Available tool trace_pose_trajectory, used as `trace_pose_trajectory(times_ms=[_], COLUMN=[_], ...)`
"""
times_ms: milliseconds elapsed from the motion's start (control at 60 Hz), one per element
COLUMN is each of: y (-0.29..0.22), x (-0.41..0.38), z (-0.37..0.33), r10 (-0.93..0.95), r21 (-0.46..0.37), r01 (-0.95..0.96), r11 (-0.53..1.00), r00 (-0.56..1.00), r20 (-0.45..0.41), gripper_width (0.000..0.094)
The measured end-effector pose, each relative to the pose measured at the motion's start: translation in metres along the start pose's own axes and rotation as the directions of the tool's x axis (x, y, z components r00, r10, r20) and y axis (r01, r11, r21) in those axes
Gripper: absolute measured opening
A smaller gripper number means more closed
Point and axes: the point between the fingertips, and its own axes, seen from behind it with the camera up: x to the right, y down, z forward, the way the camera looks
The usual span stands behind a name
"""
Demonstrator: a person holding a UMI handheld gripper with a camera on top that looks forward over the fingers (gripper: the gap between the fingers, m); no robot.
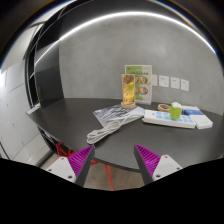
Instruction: Unplug charger
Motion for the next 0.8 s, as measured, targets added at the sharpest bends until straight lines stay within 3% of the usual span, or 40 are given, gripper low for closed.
trace_pose_trajectory(times_ms=[250, 550, 800], y=[-0.017, -0.043, -0.082], x=[0.052, 0.227, 0.321], z=[0.025, 0.070, 0.151], r10=[0.029, 0.064, 0.113], r21=[-0.007, 0.034, 0.078], r01=[-0.031, -0.055, -0.091], r11=[1.000, 0.998, 0.993], r00=[0.983, 0.923, 0.930], r20=[-0.182, -0.381, -0.350], gripper_width=[0.0810, 0.0816, 0.0812])
